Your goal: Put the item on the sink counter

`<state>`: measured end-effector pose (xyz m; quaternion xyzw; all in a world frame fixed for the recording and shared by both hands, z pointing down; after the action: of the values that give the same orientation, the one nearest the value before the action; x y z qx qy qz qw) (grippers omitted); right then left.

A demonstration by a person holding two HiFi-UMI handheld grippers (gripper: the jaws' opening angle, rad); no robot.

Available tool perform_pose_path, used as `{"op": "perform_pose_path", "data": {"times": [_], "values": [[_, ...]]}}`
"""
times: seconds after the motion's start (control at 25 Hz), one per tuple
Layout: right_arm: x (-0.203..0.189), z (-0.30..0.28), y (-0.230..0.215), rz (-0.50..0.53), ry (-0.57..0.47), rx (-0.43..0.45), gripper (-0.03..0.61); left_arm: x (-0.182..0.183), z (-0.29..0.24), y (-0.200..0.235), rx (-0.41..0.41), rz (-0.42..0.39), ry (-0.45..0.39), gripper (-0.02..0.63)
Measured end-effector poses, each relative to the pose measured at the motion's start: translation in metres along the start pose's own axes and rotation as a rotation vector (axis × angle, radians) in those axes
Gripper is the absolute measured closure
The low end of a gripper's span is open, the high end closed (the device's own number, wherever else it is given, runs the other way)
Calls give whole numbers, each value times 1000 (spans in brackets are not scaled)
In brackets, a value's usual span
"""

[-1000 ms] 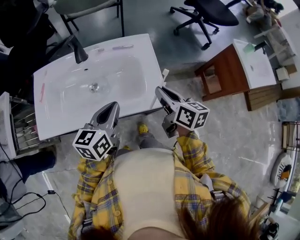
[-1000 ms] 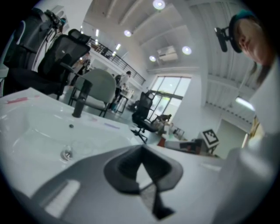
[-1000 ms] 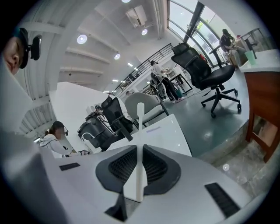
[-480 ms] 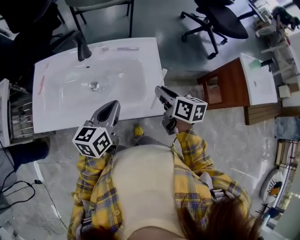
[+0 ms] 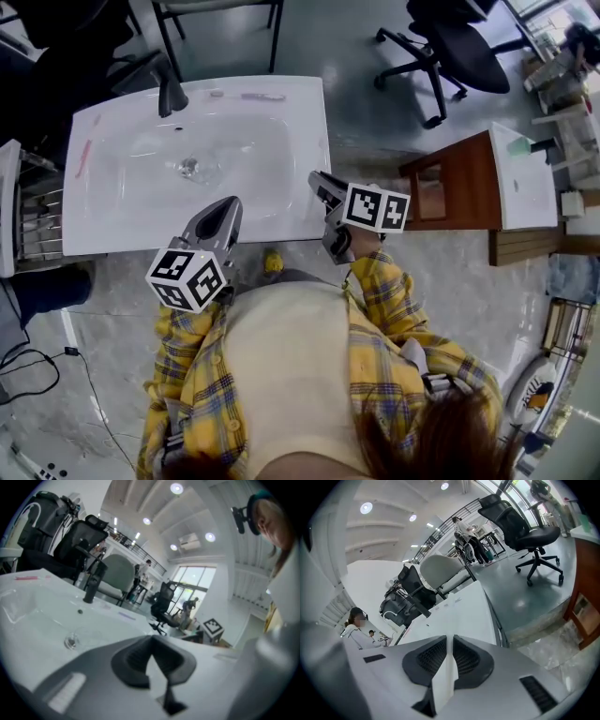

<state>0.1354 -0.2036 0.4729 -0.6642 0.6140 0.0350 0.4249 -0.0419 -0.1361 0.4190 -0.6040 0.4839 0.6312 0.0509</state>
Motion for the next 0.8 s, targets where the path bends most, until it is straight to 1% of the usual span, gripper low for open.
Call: {"op": "perform_pose_path", "data": {"times": [0.16,0.32,0.56,0.8], "values": [[0,-9,-6,-22,29,-27,534,1,-3,1,8,3,-16,607],[-2,-16,-12,-21,58,-64,534,2,-6,2,11,7,-29,607],[0,-20,-16,11,64,-109,534,2,-9,3,12,12,-39,607],[7,-21,-16,71,63,-158,534,2,-12,3,16,17,-37,607]]}}
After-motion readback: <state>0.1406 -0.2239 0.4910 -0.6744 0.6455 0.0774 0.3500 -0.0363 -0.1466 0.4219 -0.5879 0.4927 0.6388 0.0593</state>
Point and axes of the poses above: the fingertips, and each gripper's own axes: z backward along the fingers, y to its left, x out of its top, the point moved 2 cm from there along z, backward along the fingers, and after that the axes turned 11 degrees about -x, right-handed, at the moved point
